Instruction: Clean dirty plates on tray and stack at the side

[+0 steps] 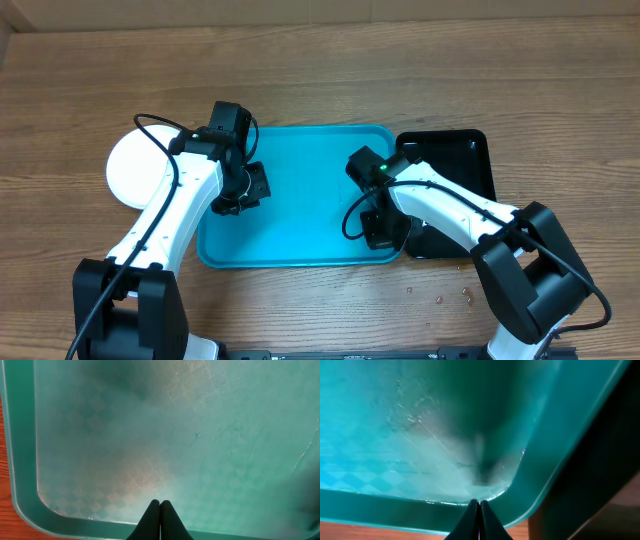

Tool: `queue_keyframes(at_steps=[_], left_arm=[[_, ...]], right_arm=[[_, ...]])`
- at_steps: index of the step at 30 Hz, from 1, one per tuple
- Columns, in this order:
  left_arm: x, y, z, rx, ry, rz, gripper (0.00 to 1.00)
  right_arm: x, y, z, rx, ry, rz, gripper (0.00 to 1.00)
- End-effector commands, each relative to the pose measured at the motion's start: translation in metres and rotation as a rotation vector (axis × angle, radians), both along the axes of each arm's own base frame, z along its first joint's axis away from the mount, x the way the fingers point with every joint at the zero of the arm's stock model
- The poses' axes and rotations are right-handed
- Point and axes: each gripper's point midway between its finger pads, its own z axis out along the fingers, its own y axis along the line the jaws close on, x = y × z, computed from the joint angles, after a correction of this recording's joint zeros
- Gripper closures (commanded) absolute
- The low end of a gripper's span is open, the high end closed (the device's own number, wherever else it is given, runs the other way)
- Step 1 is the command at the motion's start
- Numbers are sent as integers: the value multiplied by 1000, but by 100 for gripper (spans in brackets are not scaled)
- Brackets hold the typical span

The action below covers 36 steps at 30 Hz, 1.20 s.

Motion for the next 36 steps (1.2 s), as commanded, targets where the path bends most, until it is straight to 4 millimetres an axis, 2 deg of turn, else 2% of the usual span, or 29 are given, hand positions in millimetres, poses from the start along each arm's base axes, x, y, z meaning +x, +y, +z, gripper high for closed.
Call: queue_keyframes(at_steps=[1,19,36], left_arm=[[-2,3,-2,13,8,-9,96],[-3,3,-2,13,13,-9,96],[-3,2,-2,9,13,-9,96]], right_arm=[[1,-2,3,-8,-18,-10,96],[2,-2,3,-11,-20,-31,96],[-11,-11,-5,-37,15,-30,96]])
